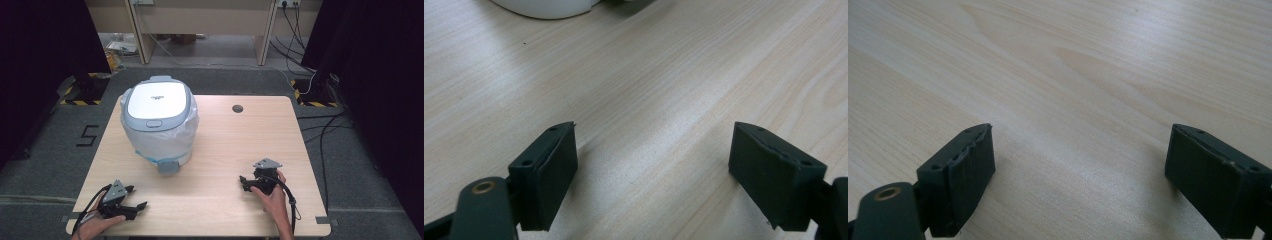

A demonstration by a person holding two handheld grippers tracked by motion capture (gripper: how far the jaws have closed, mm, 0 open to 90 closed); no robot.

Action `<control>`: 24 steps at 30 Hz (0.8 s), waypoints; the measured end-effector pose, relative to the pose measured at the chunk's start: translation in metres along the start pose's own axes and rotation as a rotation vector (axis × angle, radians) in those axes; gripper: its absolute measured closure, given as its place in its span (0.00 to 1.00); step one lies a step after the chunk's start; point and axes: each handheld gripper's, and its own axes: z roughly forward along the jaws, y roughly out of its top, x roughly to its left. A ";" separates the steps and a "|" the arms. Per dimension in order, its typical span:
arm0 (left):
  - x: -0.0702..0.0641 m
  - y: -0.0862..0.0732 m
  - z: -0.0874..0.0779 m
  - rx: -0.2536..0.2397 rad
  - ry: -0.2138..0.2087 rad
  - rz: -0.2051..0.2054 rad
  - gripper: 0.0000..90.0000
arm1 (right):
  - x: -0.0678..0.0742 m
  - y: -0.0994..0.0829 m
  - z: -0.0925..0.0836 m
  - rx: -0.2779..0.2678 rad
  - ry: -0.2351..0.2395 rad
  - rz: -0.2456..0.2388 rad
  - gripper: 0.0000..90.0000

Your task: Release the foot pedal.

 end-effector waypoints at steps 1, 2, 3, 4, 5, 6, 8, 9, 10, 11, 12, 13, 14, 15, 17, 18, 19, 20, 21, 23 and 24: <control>0.000 0.000 -0.001 0.004 0.001 0.002 0.21 | 0.000 0.000 0.000 0.000 -0.001 0.000 0.14; -0.001 -0.001 -0.001 0.004 0.002 0.002 0.21 | 0.000 0.000 0.000 0.000 0.000 0.001 0.14; -0.002 -0.001 -0.001 0.000 0.003 -0.003 0.21 | 0.000 0.000 0.000 0.000 -0.001 0.001 0.14; -0.002 -0.001 -0.001 0.001 0.004 -0.004 0.21 | 0.000 0.000 0.000 0.000 -0.001 0.001 0.14; -0.002 -0.001 -0.002 0.004 0.004 0.000 0.21 | 0.000 0.000 0.000 0.000 0.000 0.001 0.14; -0.001 -0.001 -0.002 0.004 0.003 0.000 0.21 | 0.000 0.000 0.000 0.000 0.000 0.001 0.14; -0.002 -0.001 -0.002 0.004 0.003 -0.001 0.21 | 0.000 0.000 0.000 0.000 0.000 0.001 0.14; -0.001 -0.001 -0.002 0.004 0.003 -0.001 0.21 | 0.000 0.000 0.000 0.000 0.000 0.001 0.14; -0.001 -0.001 -0.002 0.004 0.003 -0.001 0.21 | 0.000 0.000 0.000 0.000 0.000 0.001 0.14; -0.001 -0.001 -0.002 0.004 0.003 0.000 0.21 | 0.000 0.000 0.000 0.000 0.000 0.000 0.14; -0.001 -0.001 -0.002 0.004 0.003 -0.001 0.21 | 0.000 0.000 0.000 0.000 0.000 0.001 0.14; -0.001 -0.001 -0.002 0.004 0.003 -0.001 0.21 | 0.000 0.000 0.000 0.000 0.000 0.001 0.14; -0.001 -0.001 -0.002 0.004 0.003 -0.001 0.21 | 0.000 0.000 0.000 0.001 0.000 0.001 0.14; -0.001 -0.001 -0.002 0.004 0.003 -0.002 0.21 | 0.000 0.000 0.000 0.000 -0.001 0.001 0.14; -0.001 -0.001 -0.002 0.004 0.003 -0.002 0.21 | 0.000 0.000 0.000 -0.001 -0.001 0.000 0.14; -0.001 -0.001 -0.002 0.005 0.002 -0.002 0.21 | 0.000 0.000 0.000 0.000 0.000 0.001 0.14; -0.001 -0.001 -0.002 0.004 0.002 -0.002 0.21 | 0.000 0.000 0.000 0.000 0.000 0.001 0.14; -0.001 -0.001 -0.002 0.002 0.002 -0.006 0.22 | 0.000 0.000 0.000 0.000 0.000 0.001 0.14; -0.001 -0.001 -0.002 0.002 0.002 -0.006 0.22 | 0.000 0.000 0.000 0.000 0.000 0.001 0.14; -0.001 -0.001 -0.002 0.002 0.001 -0.006 0.22 | 0.000 0.000 0.000 0.000 0.000 -0.001 0.14; -0.001 -0.001 -0.002 0.003 0.001 -0.005 0.22 | 0.000 0.000 0.000 0.000 0.000 0.001 0.14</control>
